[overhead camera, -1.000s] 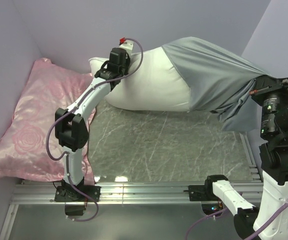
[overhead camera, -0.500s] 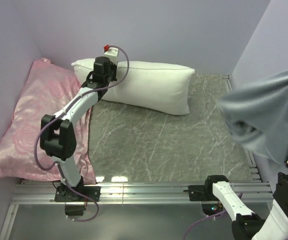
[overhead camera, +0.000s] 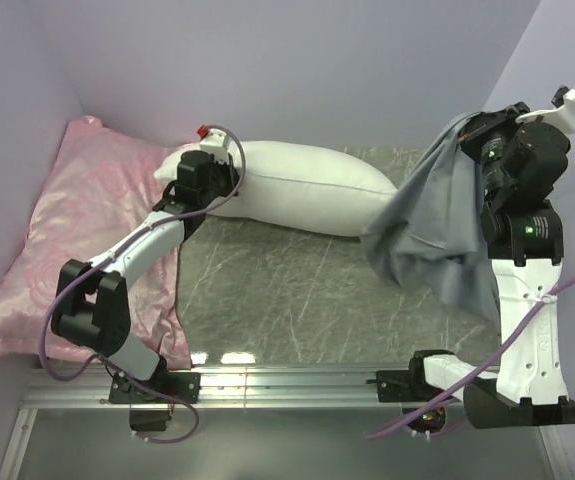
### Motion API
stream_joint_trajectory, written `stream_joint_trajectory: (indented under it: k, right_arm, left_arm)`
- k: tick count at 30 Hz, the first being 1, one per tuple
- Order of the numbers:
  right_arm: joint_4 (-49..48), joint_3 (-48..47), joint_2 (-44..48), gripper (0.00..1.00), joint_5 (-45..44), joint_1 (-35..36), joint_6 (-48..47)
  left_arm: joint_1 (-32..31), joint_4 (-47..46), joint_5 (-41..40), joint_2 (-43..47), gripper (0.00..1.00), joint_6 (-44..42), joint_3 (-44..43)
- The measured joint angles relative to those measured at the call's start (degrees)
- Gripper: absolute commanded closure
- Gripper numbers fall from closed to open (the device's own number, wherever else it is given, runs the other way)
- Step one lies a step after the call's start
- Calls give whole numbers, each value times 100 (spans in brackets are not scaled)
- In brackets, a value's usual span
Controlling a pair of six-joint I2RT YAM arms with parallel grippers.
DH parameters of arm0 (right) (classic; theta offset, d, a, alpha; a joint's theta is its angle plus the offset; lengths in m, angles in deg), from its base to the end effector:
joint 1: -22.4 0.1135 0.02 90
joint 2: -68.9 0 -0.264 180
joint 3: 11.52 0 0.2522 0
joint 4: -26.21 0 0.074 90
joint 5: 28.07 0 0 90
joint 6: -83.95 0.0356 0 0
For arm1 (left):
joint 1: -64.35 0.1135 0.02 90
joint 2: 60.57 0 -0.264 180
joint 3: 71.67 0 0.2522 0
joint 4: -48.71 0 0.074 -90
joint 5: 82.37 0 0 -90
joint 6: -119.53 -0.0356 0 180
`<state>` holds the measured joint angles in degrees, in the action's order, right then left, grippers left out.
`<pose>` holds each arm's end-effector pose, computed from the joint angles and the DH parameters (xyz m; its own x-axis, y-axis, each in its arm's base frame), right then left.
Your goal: Remove the pillowcase from the pillow
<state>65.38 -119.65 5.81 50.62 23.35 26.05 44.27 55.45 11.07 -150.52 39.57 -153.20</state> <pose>0.1872 -0.0039 0.5385 0.1816 0.5242 -0.8320 0.0971 0.8324 0.5456 0.3514 -0.1307 0.3119 -0.3111 -0.0716 -0.9477 0.3482 0.9192 -0.1837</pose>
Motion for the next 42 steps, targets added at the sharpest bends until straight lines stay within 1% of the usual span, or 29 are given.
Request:
stream_joint_trajectory:
  k: [3, 6, 9, 12, 15, 18, 19, 22, 23, 25, 26, 27, 28, 31, 35, 39, 42]
  right_arm:
    - [249, -44, -96, 100, 70, -15, 0]
    - [601, -522, -105, 100, 177, -24, -2]
    - [612, -1058, -26, 100, 243, -24, -7]
    - [625, -1556, 96, 100, 262, -24, -39]
    - [667, -2146, 42, 100, 278, -26, -98]
    - [551, -2398, -11, 100, 310, -26, -155]
    - [520, -2358, -22, 100, 310, -26, -170]
    - [490, -1993, -179, 100, 358, -136, -175]
    - [503, -1862, -269, 100, 387, -203, -173]
    - [450, -1451, -501, 100, 466, -385, -136]
    - [437, -1226, -573, 100, 531, -474, -94]
    - [417, -1019, -688, 100, 568, -540, -52]
    - [376, -756, -815, 100, 623, -621, -13]
    - [354, -20, -1123, 100, 758, -822, 122]
    - [321, 675, -1379, 100, 903, -1099, 306]
    - [286, 769, -1670, 100, 918, -1209, 415]
    - [221, 774, -1843, 100, 946, -1187, 450]
  left_arm:
    - [-153, 15, -321, 177, 99, 566, 374]
    - [-328, -297, -557, 457, 99, 1294, 1130]
    - [-452, -424, -673, 586, 100, 1851, 1779]
    - [-586, -490, -782, 573, 100, 2225, 2142]
    - [-785, -522, -1029, 581, 99, 2465, 2330]
    - [-968, -581, -1261, 640, 98, 2612, 2439]
    - [-1021, -590, -1309, 682, 97, 2658, 2496]
    - [-1182, -595, -1412, 811, 90, 2758, 2680]
    - [-1220, -586, -1423, 848, 84, 2791, 2739]
    - [-1270, -544, -1432, 951, 78, 2855, 2863]
    - [-1281, -505, -1432, 1016, 70, 2870, 2916]
    - [-1292, -428, -1429, 1093, 66, 2863, 2946]
    - [-1298, -358, -1425, 1154, 60, 2879, 2951]
    - [-1305, -37, -1388, 1329, 53, 2865, 2879]
    - [-1309, 643, -1360, 1379, 50, 2830, 2385]
    - [-1307, 1119, -1320, 1626, 48, 2809, 1945]
    - [-1309, 1296, -1241, 1921, 47, 2811, 1676]
